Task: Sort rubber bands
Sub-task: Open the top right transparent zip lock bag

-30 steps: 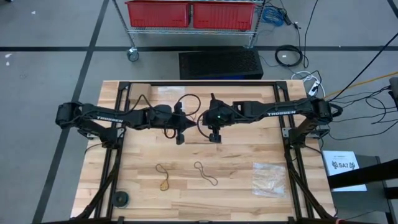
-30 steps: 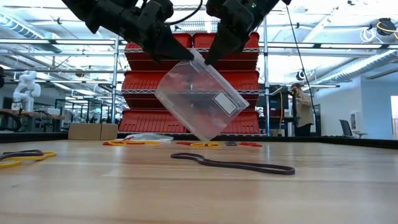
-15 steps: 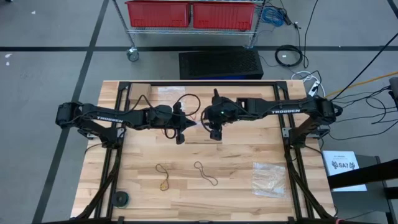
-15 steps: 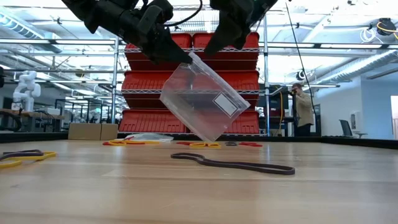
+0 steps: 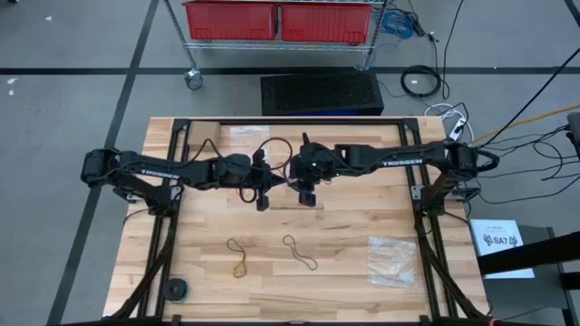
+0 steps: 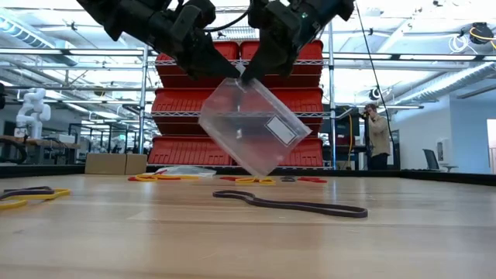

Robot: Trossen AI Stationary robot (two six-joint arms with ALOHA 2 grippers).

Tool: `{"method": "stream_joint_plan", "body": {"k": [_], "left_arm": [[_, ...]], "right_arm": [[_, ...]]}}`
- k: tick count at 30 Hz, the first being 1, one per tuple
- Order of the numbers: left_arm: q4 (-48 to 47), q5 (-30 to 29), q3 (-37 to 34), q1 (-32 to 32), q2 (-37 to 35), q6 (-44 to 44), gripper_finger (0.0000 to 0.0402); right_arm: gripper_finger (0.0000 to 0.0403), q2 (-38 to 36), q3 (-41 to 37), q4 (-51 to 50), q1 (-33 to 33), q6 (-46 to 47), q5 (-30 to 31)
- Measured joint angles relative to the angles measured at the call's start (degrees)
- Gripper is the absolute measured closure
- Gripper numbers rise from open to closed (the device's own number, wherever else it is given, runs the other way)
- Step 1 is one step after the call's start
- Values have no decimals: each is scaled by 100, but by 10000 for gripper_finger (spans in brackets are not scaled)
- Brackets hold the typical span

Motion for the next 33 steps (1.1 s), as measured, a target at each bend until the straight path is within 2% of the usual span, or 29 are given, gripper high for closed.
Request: {"method": "stream_joint_plan", "body": {"k": [9, 24, 33], "left_arm": [[4, -31, 0, 2, -4, 0, 401], [-2, -197, 0, 9, -9, 7, 402], [-54, -341, -4, 11, -303, 11, 402]], "right_arm": [[395, -25, 0, -54, 3, -9, 164], [393, -29, 11, -644, 11, 115, 216], [394, -40, 13, -1429, 71, 296, 365]]}}
